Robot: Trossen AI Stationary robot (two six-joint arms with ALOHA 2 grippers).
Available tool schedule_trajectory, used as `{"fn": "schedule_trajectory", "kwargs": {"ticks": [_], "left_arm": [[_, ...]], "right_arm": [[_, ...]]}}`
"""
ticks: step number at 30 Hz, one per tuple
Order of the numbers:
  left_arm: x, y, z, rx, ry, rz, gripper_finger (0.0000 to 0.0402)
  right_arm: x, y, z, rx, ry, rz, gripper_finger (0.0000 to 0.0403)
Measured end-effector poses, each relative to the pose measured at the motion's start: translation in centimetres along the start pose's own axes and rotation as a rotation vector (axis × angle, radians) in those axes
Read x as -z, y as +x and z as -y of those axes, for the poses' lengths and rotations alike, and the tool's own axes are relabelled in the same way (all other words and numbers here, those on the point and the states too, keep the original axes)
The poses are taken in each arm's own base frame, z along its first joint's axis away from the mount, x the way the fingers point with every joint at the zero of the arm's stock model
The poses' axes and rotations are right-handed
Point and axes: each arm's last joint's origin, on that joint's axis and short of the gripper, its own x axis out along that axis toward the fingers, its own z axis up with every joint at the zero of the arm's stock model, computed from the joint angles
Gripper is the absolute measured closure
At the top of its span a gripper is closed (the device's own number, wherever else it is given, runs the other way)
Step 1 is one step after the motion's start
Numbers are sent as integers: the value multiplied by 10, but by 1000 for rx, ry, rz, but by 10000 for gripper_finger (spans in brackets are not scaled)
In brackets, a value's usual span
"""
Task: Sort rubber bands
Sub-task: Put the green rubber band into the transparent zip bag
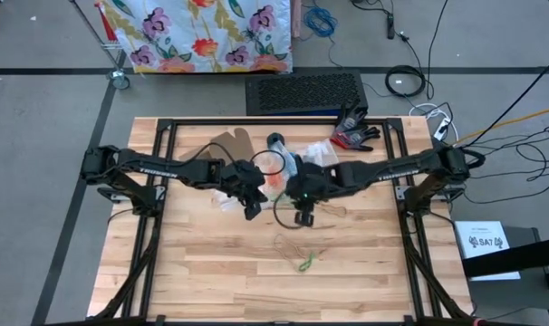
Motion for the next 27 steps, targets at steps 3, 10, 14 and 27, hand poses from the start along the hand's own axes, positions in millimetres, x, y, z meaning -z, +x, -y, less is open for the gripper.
{"fn": "schedule_trajectory", "kwargs": {"ticks": [3, 10, 14, 27], "left_arm": [[3, 1, 6, 11, 41, -15, 395], [9, 2, 19, 39, 133, -34, 395], [10, 2, 22, 46, 144, -32, 395], [12, 3, 25, 42, 104, -35, 395]], "right_arm": [[12, -3, -16, -7, -17, -58, 288], [61, 7, -61, -48, -115, -184, 289], [83, 19, -76, -82, -158, -173, 289], [130, 58, -105, -257, -307, -106, 289]]}}
